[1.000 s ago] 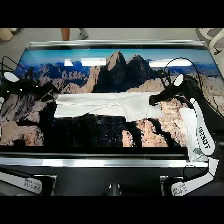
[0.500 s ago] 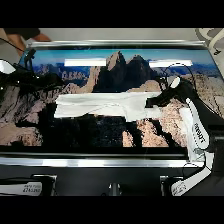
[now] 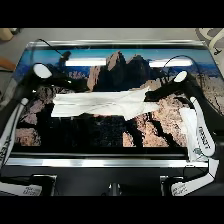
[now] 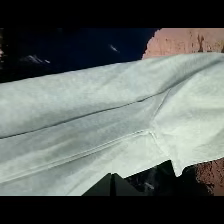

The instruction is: Fold the shirts.

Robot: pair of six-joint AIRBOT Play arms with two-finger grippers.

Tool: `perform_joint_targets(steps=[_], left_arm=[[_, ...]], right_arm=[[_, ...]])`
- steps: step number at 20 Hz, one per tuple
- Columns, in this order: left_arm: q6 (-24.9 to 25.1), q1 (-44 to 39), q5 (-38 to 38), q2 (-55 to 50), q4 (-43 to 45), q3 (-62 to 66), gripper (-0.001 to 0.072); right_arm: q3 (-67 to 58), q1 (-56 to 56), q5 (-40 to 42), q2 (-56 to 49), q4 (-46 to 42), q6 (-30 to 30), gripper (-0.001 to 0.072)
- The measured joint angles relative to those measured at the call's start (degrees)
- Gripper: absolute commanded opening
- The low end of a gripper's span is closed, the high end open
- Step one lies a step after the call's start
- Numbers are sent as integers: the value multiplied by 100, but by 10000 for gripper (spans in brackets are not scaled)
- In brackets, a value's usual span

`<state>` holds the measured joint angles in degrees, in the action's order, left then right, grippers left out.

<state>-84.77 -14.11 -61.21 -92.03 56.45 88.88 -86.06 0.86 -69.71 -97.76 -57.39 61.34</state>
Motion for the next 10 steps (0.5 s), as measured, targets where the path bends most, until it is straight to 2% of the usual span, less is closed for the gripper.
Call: perform_joint_targets(steps=[3, 6, 10], left_arm=[[-127, -542, 387, -732, -693, -2, 28], [-168, -1073, 734, -1491, -1836, 0, 28], [170, -1847, 1246, -2155, -3467, -2, 27]], right_arm=[[-28, 7, -317, 765, 68, -85, 29], [-39, 9, -883, 1493, 105, -111, 29], [-39, 9, -1552, 2291, 105, -11, 29]])
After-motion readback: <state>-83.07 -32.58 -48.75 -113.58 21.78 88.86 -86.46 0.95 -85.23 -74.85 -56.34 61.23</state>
